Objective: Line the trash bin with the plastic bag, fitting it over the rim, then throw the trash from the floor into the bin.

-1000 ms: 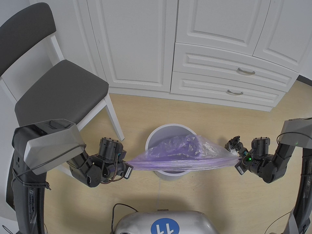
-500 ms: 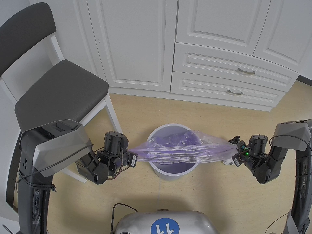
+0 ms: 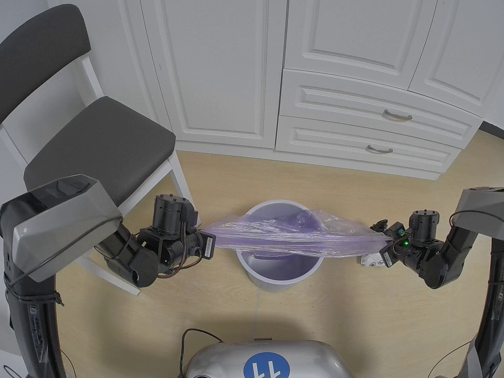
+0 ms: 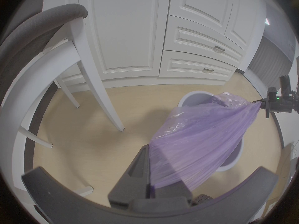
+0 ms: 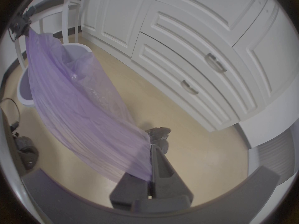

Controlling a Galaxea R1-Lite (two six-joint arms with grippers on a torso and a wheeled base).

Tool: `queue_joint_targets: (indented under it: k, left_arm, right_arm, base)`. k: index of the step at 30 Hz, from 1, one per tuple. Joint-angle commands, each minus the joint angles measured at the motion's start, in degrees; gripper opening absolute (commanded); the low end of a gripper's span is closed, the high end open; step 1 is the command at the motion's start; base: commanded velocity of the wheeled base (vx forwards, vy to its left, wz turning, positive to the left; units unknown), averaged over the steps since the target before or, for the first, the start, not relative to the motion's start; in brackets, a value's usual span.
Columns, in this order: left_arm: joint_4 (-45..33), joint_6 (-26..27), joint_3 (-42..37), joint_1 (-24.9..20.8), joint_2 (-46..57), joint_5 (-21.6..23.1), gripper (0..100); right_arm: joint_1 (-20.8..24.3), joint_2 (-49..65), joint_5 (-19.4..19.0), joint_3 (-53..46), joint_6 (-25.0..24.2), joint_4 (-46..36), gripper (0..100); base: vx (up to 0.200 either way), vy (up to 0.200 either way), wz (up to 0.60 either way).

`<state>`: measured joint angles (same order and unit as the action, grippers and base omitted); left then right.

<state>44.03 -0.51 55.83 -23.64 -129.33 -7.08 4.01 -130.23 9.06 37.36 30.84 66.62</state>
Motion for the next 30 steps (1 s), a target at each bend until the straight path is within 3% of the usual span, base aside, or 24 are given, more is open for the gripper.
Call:
queue_joint_targets:
  k: [1, 2, 3, 4, 8, 11, 17, 21, 27, 30]
  left_arm:
    - [-5.10, 0.07, -1.60, 1.84, 5.32, 3.57, 0]
    - [-5.54, -0.28, -1.60, 1.93, 4.96, 4.45, 0]
    - [-5.54, -0.28, -1.60, 1.93, 4.96, 4.45, 0]
    - [-5.62, -0.63, -0.99, 1.84, 3.38, 5.06, 0]
    - [-6.24, -0.72, 0.42, 1.75, 0.83, 5.15, 0]
    - [-8.52, -0.81, 1.12, 1.49, 0.83, 5.24, 0]
    - [-13.71, -4.41, 2.17, 0.43, 1.19, 5.15, 0]
    - [-17.40, -4.94, 1.21, -0.71, 2.42, 5.15, 0]
    - [-23.47, -5.55, -4.50, -2.64, 9.36, 5.24, 0]
    - [-23.73, -5.38, -7.58, -2.82, 11.03, 5.24, 0]
  right_arm:
    - [0.21, 11.14, -9.58, 2.80, -10.10, -17.49, 0]
    - [0.12, 13.69, -12.57, 5.09, -13.09, -25.49, 0]
    - [0.12, 13.69, -12.57, 5.09, -13.09, -25.49, 0]
    - [0.03, 16.41, -17.93, 9.31, -17.39, -36.65, 0]
    - [-0.14, 17.12, -26.02, 17.30, -24.78, -50.27, 0]
    - [-0.14, 15.18, -27.60, 21.17, -28.47, -54.93, 0]
    - [-1.64, 11.93, -28.83, 22.84, -28.73, -55.99, 0]
    - [-2.34, 11.14, -29.10, 22.93, -26.54, -58.89, 0]
    - [-4.98, 10.53, -29.18, 23.46, -10.98, -69.79, 0]
    - [-5.33, 10.09, -29.10, 23.10, -7.55, -71.54, 0]
  base:
    - [0.000, 0.000, 0.00]
    - [0.000, 0.000, 0.00]
    - [0.000, 0.000, 0.00]
    - [0.000, 0.000, 0.00]
    - [0.000, 0.000, 0.00]
    - [0.000, 0.000, 0.00]
    - [0.000, 0.000, 0.00]
    - [0.000, 0.000, 0.00]
    - [0.000, 0.000, 0.00]
    - [0.000, 0.000, 0.00]
